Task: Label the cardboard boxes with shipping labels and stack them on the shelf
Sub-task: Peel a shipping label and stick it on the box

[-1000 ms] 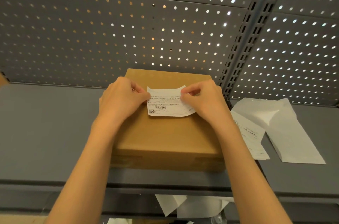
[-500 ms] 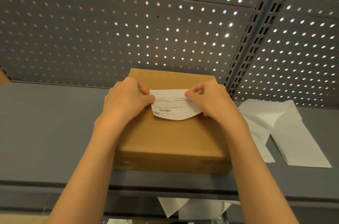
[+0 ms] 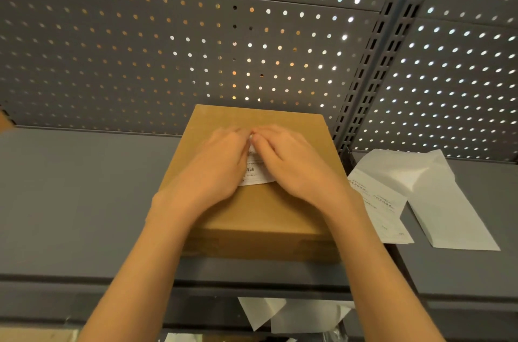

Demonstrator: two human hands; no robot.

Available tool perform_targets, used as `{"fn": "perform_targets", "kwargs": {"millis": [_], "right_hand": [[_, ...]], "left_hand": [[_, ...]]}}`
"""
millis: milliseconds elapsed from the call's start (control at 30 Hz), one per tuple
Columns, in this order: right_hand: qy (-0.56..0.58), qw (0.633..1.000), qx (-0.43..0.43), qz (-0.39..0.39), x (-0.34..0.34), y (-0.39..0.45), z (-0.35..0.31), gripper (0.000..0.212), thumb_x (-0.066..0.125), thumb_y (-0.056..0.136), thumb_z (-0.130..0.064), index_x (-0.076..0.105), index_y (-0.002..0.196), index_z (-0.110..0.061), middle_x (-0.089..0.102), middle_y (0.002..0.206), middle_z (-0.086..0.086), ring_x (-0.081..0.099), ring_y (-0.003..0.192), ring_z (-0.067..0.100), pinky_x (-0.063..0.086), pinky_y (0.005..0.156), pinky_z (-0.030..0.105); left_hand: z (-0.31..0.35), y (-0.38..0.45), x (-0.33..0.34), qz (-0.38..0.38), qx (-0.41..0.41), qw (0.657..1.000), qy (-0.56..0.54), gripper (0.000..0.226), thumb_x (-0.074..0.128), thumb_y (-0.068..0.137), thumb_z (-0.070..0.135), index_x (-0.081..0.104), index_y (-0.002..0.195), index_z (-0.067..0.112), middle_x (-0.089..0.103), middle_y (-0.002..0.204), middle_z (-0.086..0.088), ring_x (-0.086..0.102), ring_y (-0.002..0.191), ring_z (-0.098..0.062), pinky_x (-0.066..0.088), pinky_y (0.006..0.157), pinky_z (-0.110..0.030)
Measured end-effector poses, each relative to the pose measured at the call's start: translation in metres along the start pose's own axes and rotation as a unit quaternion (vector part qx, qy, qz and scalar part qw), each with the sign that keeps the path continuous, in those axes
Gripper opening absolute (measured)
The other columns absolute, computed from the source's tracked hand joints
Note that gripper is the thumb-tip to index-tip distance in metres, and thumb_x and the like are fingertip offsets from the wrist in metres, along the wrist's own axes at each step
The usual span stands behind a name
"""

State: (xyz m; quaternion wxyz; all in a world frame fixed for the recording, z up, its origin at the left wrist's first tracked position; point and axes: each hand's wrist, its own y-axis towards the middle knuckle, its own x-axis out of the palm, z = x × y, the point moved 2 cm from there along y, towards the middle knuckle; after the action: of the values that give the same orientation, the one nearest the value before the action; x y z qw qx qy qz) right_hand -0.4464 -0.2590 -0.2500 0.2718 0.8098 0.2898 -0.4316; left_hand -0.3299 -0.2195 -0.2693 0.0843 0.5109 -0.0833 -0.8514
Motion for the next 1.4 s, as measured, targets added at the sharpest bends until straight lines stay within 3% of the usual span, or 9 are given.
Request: {"fn": "perform_targets", "kwargs": {"millis": [67,133,233,467,633,733,867,1000,1400], "right_hand": [[-0.017,1.000,-0.001,-0.025,0.005,-0.001,0.002,0.037,0.029,0.103,-0.017,0.053,0.128,-0.003,0.054,0.133,0.012,0.044,0.126,0.024,0.023,0.104,0.025],[-0.034,0.998,0.008,-0.055,0.009,-0.004,0.005,0.040,0.026,0.104,-0.019,0.043,0.138,-0.006,0.043,0.145,0.008,0.033,0.136,0.019,0.011,0.108,0.017],[-0.041,0.995,0.030,-0.083,0.013,-0.006,0.010,0.045,0.021,0.104,-0.026,0.029,0.147,-0.013,0.025,0.156,0.001,0.017,0.144,0.013,0.005,0.115,0.022],[-0.089,0.990,0.097,-0.057,0.008,-0.011,0.028,0.050,0.014,0.104,-0.034,0.020,0.150,-0.016,0.014,0.159,-0.003,0.010,0.146,0.010,0.003,0.117,0.029],[-0.094,0.987,0.123,-0.052,0.003,-0.015,0.037,0.052,0.011,0.103,-0.035,0.018,0.151,-0.016,0.012,0.159,-0.002,0.007,0.146,0.013,0.003,0.118,0.031],[-0.085,0.989,0.117,-0.035,0.002,-0.017,0.033,0.052,0.014,0.103,-0.034,0.018,0.151,-0.012,0.011,0.159,0.001,0.006,0.147,0.014,0.002,0.118,0.028],[-0.088,0.994,0.066,-0.030,0.001,-0.020,0.015,0.050,0.018,0.104,-0.031,0.021,0.150,-0.012,0.015,0.159,0.000,0.006,0.146,0.012,0.000,0.115,0.024],[-0.108,0.993,0.022,-0.041,0.013,-0.024,-0.002,0.047,0.020,0.103,-0.027,0.028,0.148,-0.014,0.024,0.156,0.000,0.011,0.146,0.013,0.000,0.115,0.025],[-0.125,0.987,0.094,-0.047,0.005,-0.047,0.021,0.050,0.014,0.103,-0.032,0.018,0.151,-0.017,0.013,0.159,-0.006,0.007,0.146,0.012,0.002,0.117,0.029]], "left_hand": [[-0.003,-0.001,0.005,-0.023,-0.001,1.000,-0.003,0.034,0.031,0.100,0.018,0.052,0.126,0.010,0.055,0.130,-0.008,0.049,0.120,-0.028,0.036,0.101,-0.043],[-0.004,-0.004,0.007,-0.051,-0.013,0.998,0.021,0.043,0.028,0.102,0.021,0.036,0.143,0.012,0.034,0.150,-0.005,0.029,0.140,-0.022,0.018,0.115,-0.031],[-0.006,-0.006,0.010,-0.064,-0.021,0.996,0.051,0.047,0.025,0.103,0.024,0.023,0.148,0.014,0.018,0.157,-0.001,0.012,0.145,-0.013,0.005,0.114,-0.023],[-0.011,-0.011,-0.002,-0.056,-0.042,0.995,0.066,0.044,0.026,0.102,0.021,0.031,0.145,0.014,0.019,0.156,0.001,0.013,0.144,-0.011,0.005,0.114,-0.025],[-0.008,-0.014,-0.004,-0.040,-0.073,0.992,0.090,0.040,0.025,0.103,0.020,0.038,0.140,0.011,0.029,0.153,0.000,0.019,0.143,-0.015,0.011,0.111,-0.025],[-0.009,-0.016,-0.005,-0.009,-0.081,0.990,0.113,0.035,0.025,0.102,0.019,0.046,0.127,0.008,0.042,0.140,-0.007,0.030,0.136,-0.022,0.018,0.105,-0.026],[-0.002,-0.019,-0.002,-0.015,-0.039,0.995,0.086,0.046,0.025,0.102,0.021,0.027,0.147,0.010,0.019,0.156,-0.004,0.012,0.145,-0.015,0.004,0.114,-0.021],[0.007,-0.025,0.008,-0.046,-0.020,0.997,0.056,0.048,0.025,0.102,0.019,0.020,0.149,0.015,0.014,0.157,-0.001,0.008,0.145,-0.011,0.001,0.115,-0.020],[-0.004,-0.042,-0.001,-0.046,-0.075,0.994,0.072,0.047,0.028,0.102,0.019,0.022,0.148,0.010,0.014,0.157,-0.002,0.010,0.145,-0.013,0.002,0.114,-0.022]]}}
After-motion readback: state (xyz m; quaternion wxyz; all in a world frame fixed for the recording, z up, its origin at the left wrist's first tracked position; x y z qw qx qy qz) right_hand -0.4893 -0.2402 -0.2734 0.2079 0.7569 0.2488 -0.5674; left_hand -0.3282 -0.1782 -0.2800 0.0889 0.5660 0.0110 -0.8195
